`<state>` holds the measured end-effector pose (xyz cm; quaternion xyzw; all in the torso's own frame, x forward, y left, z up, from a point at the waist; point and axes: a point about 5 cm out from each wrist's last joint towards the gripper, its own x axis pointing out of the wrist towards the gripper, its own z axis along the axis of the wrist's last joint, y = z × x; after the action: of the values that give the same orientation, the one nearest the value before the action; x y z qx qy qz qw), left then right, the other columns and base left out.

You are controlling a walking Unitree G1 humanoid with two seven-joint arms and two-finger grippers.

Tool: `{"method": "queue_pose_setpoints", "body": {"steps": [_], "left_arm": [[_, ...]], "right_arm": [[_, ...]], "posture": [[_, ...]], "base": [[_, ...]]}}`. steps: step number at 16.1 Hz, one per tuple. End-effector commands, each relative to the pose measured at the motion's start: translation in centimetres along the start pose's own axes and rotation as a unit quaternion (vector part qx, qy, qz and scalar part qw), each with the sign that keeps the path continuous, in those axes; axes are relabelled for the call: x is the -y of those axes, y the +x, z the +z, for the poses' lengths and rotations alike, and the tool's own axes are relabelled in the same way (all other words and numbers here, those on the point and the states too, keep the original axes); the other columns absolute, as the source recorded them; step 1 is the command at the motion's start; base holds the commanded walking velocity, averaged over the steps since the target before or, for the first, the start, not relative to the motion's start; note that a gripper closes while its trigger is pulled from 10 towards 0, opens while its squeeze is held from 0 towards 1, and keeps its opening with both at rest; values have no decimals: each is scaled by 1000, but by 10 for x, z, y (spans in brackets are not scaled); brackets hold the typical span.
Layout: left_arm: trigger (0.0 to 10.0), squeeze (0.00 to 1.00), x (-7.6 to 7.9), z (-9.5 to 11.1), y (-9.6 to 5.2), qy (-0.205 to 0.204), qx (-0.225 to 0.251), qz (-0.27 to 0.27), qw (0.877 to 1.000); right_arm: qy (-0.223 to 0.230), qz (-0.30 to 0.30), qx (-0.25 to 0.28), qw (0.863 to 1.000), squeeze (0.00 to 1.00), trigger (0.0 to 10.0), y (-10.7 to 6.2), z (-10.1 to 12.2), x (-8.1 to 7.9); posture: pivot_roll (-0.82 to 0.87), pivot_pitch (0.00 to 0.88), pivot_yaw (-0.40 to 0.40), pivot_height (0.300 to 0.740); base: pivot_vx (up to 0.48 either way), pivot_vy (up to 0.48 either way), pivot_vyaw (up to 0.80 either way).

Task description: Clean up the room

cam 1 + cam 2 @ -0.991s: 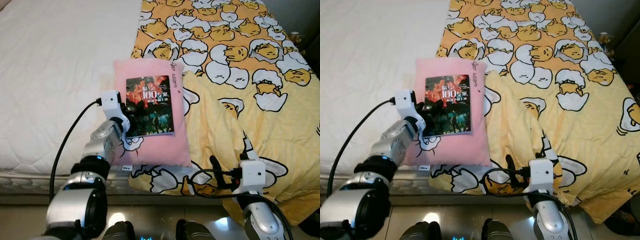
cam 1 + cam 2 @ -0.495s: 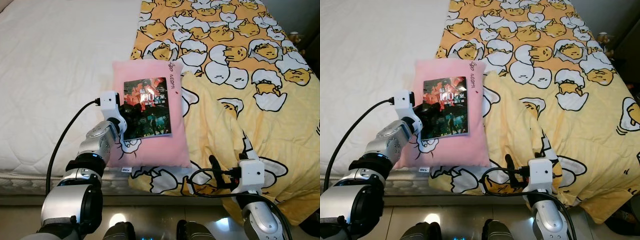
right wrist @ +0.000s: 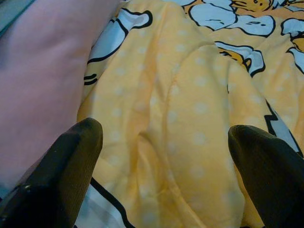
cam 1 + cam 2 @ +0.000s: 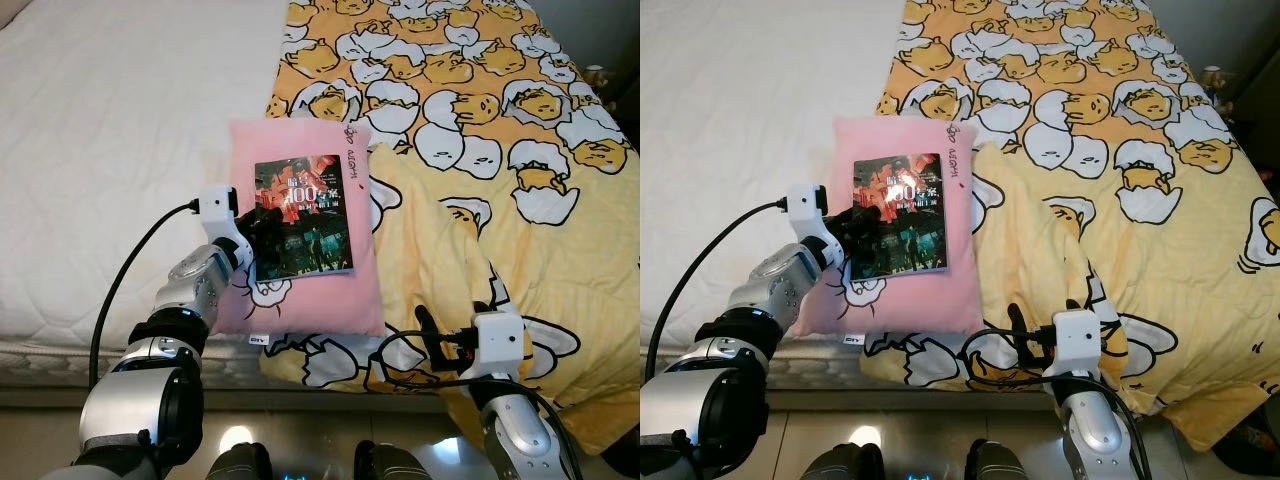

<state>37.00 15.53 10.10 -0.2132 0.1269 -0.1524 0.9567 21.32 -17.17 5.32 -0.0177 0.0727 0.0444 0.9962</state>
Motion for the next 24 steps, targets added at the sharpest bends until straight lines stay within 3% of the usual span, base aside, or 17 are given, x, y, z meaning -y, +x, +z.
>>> {"method": "queue_pose_setpoints", "body": {"steps": [1, 2, 9, 11, 14, 15, 16, 17, 18, 19, 20, 22, 24], "left_arm": [[0, 0, -1, -18, -2, -68, -32, 10, 997], [0, 0, 5, -8, 2, -79, -14, -5, 997], [0, 0, 45, 37, 13, -53, 54, -122, 990], [0, 0, 46, 41, 12, -41, 57, -128, 989], [0, 0, 38, 45, 8, 14, 63, -113, 992], [0, 0, 32, 56, 3, 132, 100, -71, 984], [0, 0, 32, 56, 3, 132, 100, -71, 984], [0, 0, 31, 59, 1, 169, 112, -61, 977], [0, 0, 32, 63, -4, 271, 132, -41, 953], [0, 0, 31, 65, -7, 290, 150, -20, 945], [0, 0, 28, 68, -9, 279, 160, -7, 947], [0, 0, 15, 84, -15, 211, 201, 40, 956], [0, 0, 13, 97, -21, 183, 231, 45, 954]], "right_arm": [[0, -1, -8, 1000, 0, 10000, -1, -4, -1], [2, 0, -7, 1000, 0, 10000, -1, -4, -2], [5, 0, -12, 1000, 0, 10000, -4, -7, -3], [5, 1, -12, 1000, 0, 10000, -4, -7, -4], [6, 2, -10, 1000, 0, 10000, 1, -6, -4], [6, 3, -9, 1000, 0, 10000, 3, -6, -4], [6, 3, -9, 1000, 0, 10000, 3, -6, -4], [6, 3, -9, 1000, 0, 10000, 4, -6, -4], [5, 6, -9, 1000, 0, 10000, 5, -6, -5], [3, 7, -10, 1000, 0, 10000, 5, -6, -5], [3, 7, -10, 1000, 0, 10000, 5, -6, -5], [2, 6, -9, 1000, 0, 10000, 5, -6, -4], [1, 5, -6, 1000, 0, 10000, 6, -5, -3]], "posture": [[-141, 137, -27, 740], [-138, 140, -26, 740], [-129, 150, -23, 740], [-127, 148, -22, 740], [-119, 139, -20, 740], [-112, 137, -23, 740], [-112, 137, -23, 740], [-112, 137, -23, 740], [-106, 136, -27, 740], [-107, 135, -26, 740], [-107, 134, -26, 740], [-107, 130, -26, 740], [-105, 120, -26, 740]], "base": [[0, 0, 0], [0, 0, 0], [0, 0, 0], [0, 0, 0], [0, 0, 0], [0, 0, 0], [0, 0, 0], [0, 0, 0], [0, 0, 0], [0, 0, 0], [0, 0, 0], [0, 0, 0], [0, 0, 0]]}}
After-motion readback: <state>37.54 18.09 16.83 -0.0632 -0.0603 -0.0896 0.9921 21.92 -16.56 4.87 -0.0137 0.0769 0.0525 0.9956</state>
